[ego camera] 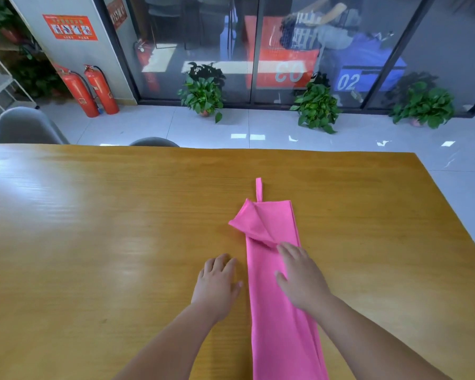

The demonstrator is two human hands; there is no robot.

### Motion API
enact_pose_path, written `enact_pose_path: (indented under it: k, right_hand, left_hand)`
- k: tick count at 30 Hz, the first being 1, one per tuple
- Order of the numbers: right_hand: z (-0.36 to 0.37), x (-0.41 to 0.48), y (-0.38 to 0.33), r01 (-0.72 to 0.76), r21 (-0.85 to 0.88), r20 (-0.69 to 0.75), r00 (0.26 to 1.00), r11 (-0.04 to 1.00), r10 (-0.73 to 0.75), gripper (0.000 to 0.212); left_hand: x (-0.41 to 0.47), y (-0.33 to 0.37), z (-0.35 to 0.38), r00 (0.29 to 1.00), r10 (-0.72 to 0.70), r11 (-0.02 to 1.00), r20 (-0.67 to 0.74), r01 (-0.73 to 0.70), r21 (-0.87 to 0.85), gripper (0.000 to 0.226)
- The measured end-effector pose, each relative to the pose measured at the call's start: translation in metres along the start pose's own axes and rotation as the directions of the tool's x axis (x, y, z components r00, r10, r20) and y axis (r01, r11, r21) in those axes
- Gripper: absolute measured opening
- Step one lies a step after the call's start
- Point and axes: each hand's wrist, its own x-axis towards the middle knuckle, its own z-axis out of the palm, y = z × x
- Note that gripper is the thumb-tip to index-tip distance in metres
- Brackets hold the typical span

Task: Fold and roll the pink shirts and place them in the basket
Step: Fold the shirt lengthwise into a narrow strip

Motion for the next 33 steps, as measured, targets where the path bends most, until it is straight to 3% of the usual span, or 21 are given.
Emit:
enact_pose_path:
  k: [2, 4, 8, 11, 14, 19, 25, 28, 33]
  right_hand:
    - [-0.003, 0.01, 0.018, -0.248, 0.342, 0.039, 0.968, 0.906, 0.25, 0.064]
    - [-0.001, 0.019, 0.031, -0.382, 0.512, 0.119, 0.919, 0.769, 0.377, 0.06]
    - [-0.003, 0.035, 0.037, -0.425, 0.679, 0.189, 0.889, 0.599, 0.417, 0.06]
    - [-0.01, 0.054, 0.038, -0.375, 0.752, 0.18, 0.908, 0.542, 0.379, 0.065]
    - [-0.014, 0.074, 0.042, -0.325, 0.746, 0.126, 0.926, 0.581, 0.356, 0.069]
    - [-0.01, 0.097, 0.061, -0.285, 0.556, 0.093, 0.955, 0.781, 0.282, 0.074]
    - [-0.007, 0.117, 0.068, -0.234, 0.456, -0.027, 0.961, 0.859, 0.276, 0.05]
    - [-0.013, 0.134, 0.067, -0.266, 0.41, -0.075, 0.943, 0.872, 0.323, 0.033]
    - [-0.029, 0.165, 0.071, -0.352, 0.385, -0.084, 0.907, 0.853, 0.412, 0.01]
  left_hand:
    - [0.009, 0.004, -0.001, 0.999, -0.009, 0.999, -0.036, 0.008, -0.038, 0.061]
    - [0.016, 0.009, 0.001, 0.998, -0.014, 0.998, -0.055, 0.011, -0.062, 0.061]
    - [0.022, 0.024, 0.006, 0.999, 0.01, 0.997, -0.045, -0.013, -0.07, 0.059]
    - [0.033, 0.031, 0.007, 0.999, 0.035, 0.998, -0.024, -0.036, -0.042, 0.065]
    - [0.047, 0.036, 0.008, 0.997, 0.078, 0.997, -0.002, -0.078, 0.006, 0.069]
    - [0.075, 0.042, 0.0, 0.997, 0.08, 0.993, 0.019, -0.081, 0.088, 0.07]
    - [0.126, 0.046, -0.023, 1.0, 0.017, 0.995, 0.005, -0.018, 0.103, 0.074]
    - [0.158, 0.048, -0.04, 1.0, -0.03, 0.999, -0.01, 0.03, 0.037, 0.073]
    - [0.213, 0.041, -0.065, 0.991, -0.129, 0.958, 0.04, 0.135, -0.255, 0.056]
